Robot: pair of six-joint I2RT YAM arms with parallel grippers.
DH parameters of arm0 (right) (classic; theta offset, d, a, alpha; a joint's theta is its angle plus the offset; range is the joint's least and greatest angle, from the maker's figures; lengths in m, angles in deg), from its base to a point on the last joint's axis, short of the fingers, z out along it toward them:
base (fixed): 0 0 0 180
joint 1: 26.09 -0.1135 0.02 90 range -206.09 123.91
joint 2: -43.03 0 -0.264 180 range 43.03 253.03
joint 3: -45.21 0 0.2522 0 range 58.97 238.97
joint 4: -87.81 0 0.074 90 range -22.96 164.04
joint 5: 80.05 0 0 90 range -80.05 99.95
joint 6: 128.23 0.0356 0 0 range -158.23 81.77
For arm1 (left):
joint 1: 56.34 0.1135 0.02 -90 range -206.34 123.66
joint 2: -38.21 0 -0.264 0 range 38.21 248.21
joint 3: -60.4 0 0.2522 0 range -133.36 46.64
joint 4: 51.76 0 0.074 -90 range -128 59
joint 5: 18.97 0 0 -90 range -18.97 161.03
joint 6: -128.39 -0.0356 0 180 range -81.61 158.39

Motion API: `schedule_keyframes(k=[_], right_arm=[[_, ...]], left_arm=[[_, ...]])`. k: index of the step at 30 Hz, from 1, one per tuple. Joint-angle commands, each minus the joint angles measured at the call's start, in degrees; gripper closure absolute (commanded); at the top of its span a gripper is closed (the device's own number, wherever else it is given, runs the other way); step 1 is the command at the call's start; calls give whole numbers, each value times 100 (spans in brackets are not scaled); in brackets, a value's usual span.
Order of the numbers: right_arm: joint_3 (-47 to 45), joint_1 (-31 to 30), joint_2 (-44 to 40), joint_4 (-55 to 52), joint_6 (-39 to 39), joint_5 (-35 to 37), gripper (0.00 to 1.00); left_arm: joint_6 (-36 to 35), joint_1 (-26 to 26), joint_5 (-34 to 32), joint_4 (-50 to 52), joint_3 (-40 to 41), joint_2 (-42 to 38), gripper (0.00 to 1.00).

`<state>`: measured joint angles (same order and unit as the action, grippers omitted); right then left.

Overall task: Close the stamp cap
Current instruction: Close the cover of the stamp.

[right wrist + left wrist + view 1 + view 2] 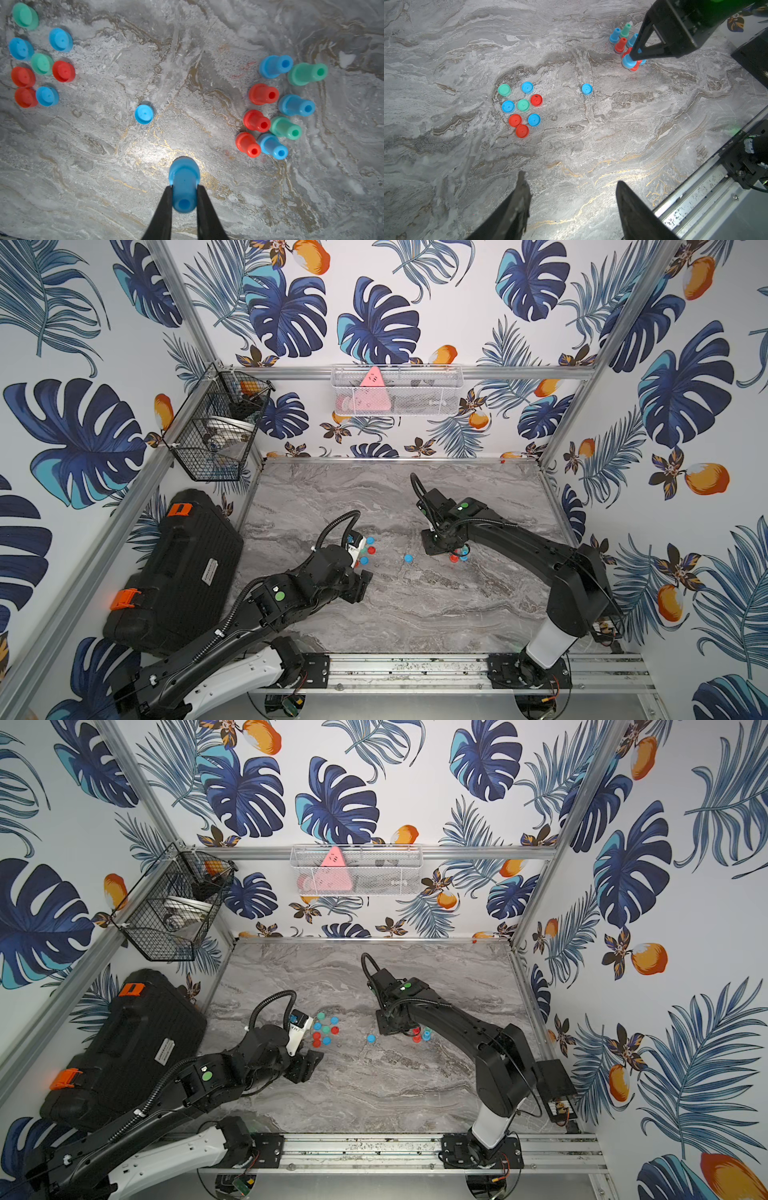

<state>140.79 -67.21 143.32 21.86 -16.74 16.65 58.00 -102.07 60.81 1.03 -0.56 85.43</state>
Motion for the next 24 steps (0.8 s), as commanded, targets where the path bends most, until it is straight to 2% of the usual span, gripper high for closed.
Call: schedule_keyframes(k=[1,15,24], right_arm=[[211,-105,309,-105,26,-135,84],[855,-386,1292,84,91,-224,85],[1063,-423,1529,129,100,-161,86]], left_arm=[[22,0,-52,-2,18,-4,30],[31,6,-92,9,18,-72,30],[33,9,-84,6,20,-84,30]])
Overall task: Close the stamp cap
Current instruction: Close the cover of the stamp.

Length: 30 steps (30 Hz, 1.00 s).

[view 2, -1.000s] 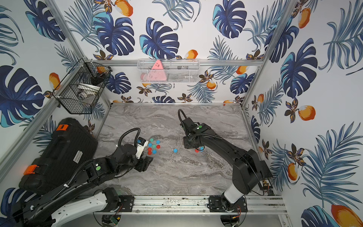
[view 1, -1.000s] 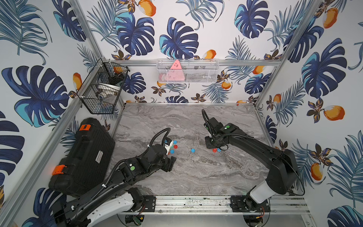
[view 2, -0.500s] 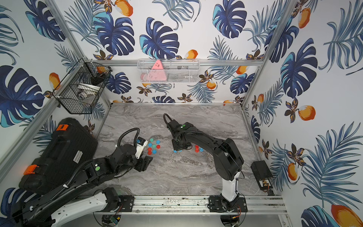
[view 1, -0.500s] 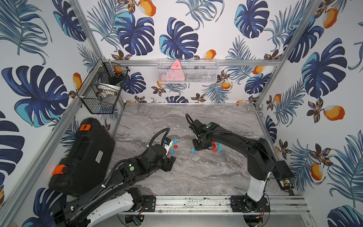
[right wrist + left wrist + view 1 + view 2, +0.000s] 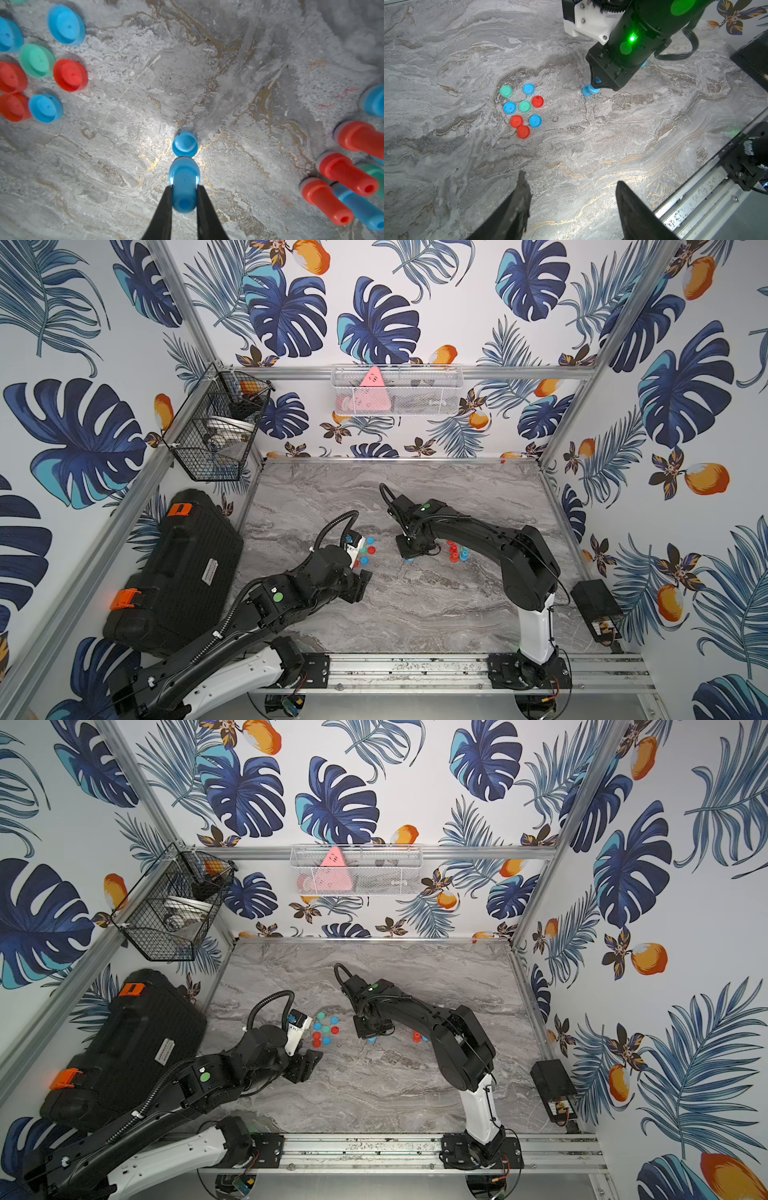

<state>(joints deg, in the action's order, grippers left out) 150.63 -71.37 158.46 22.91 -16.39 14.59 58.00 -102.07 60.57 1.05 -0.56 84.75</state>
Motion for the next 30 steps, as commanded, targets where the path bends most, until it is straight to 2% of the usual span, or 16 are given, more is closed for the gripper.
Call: schedule_keyframes(k=[1,30], right_arm=[[89,-12,169,32,71,55,86],[143,10,302,174,55,179,89]], left_arm=[[33,8,-60,6,22,-13,30],[43,8,-71,11,26,-14,31]])
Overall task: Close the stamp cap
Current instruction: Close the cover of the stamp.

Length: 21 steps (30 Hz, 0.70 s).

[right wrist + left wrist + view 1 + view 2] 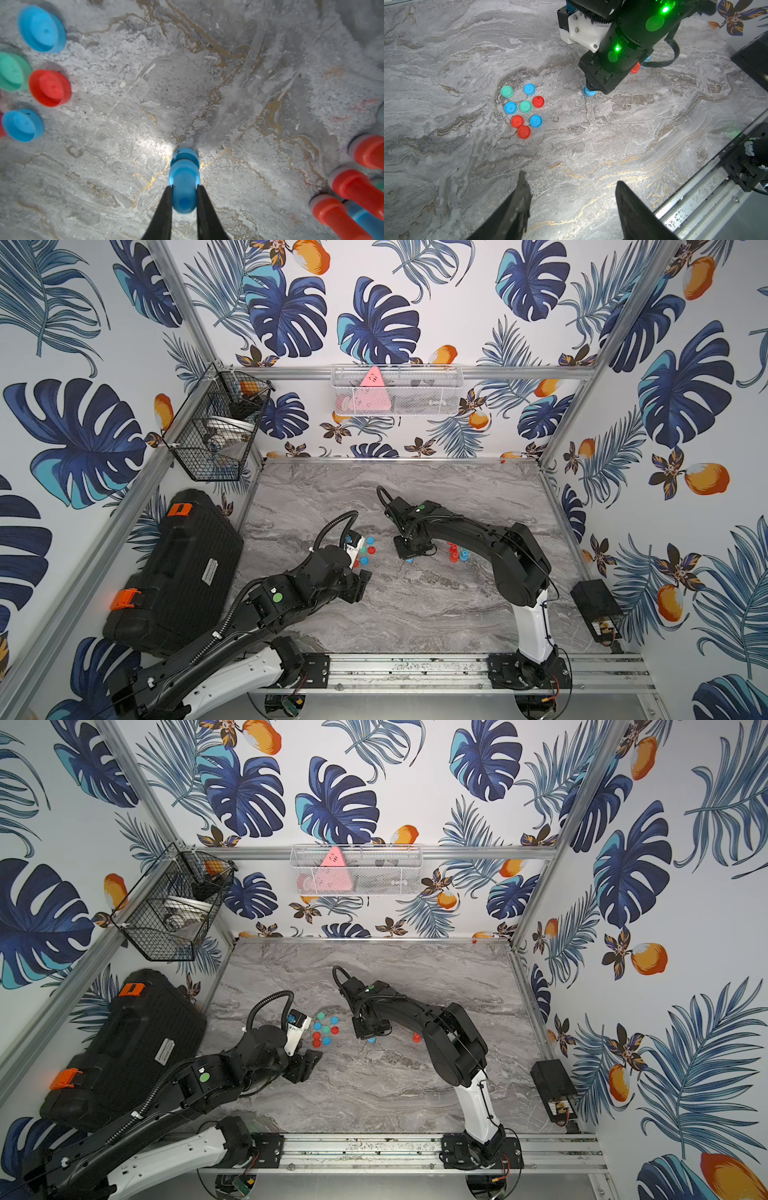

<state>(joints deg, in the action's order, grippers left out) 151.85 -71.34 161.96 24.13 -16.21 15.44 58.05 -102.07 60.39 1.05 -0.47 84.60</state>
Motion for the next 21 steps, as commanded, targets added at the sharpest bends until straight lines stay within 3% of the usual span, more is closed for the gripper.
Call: schedule_keyframes(k=[1,21], right_arm=[[22,9,-51,59,44,98,89],[32,17,-68,121,48,102,90]], left_arm=[[46,7,-59,14,22,1,31],[45,12,-60,15,22,-2,31]])
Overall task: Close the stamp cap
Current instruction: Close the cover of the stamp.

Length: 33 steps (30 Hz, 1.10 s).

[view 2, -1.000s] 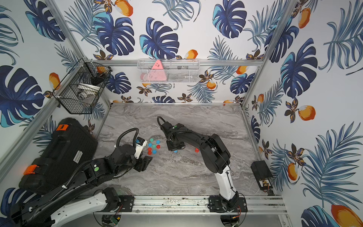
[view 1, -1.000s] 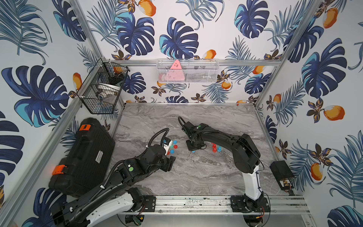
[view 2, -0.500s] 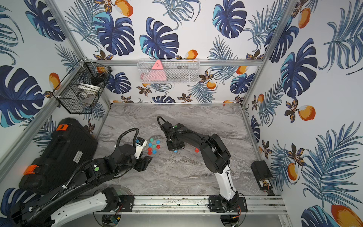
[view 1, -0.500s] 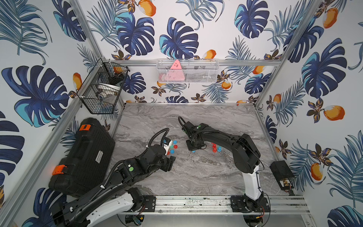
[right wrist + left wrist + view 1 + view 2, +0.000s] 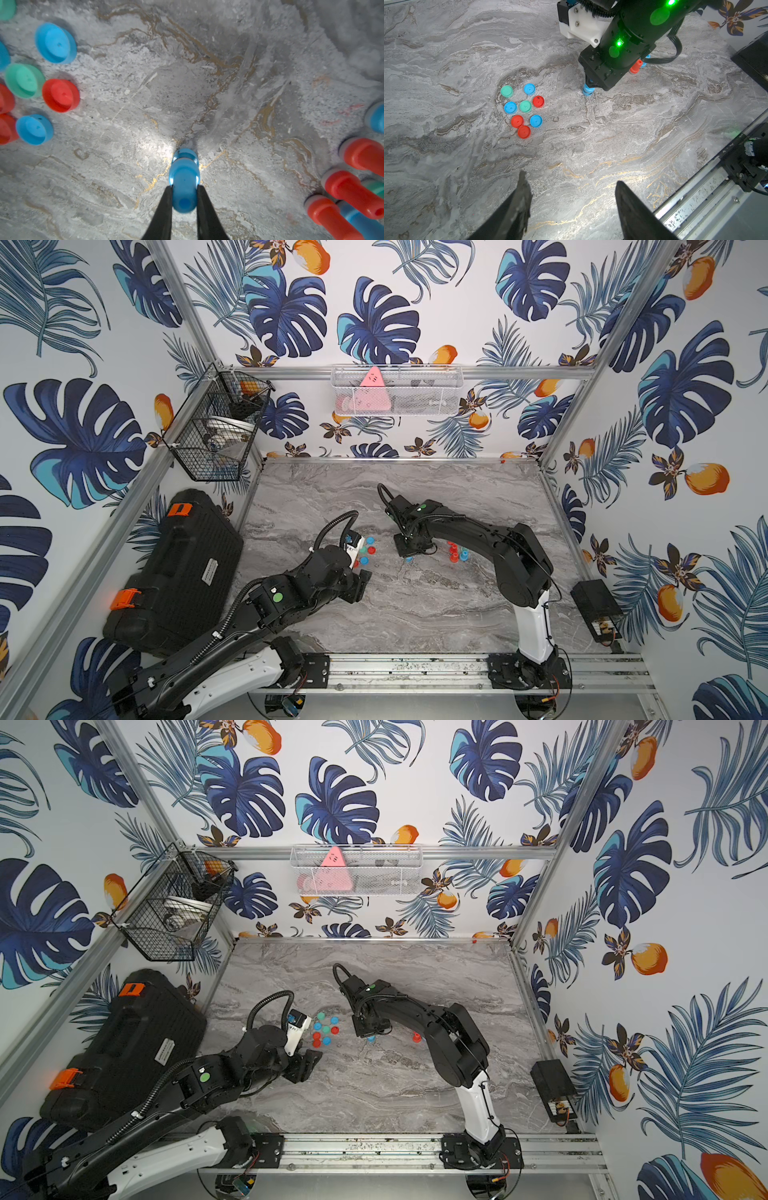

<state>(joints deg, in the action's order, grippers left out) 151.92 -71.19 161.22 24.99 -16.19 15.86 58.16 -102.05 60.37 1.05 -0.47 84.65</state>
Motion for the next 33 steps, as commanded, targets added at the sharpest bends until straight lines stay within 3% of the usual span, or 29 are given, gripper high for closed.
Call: schedule_keyframes(k=[1,33], right_arm=[[19,10,11,45,45,64,90],[-354,16,-33,76,64,-11,91]], left_arm=[[29,10,-61,15,17,-12,31],[43,10,-79,15,17,-20,31]])
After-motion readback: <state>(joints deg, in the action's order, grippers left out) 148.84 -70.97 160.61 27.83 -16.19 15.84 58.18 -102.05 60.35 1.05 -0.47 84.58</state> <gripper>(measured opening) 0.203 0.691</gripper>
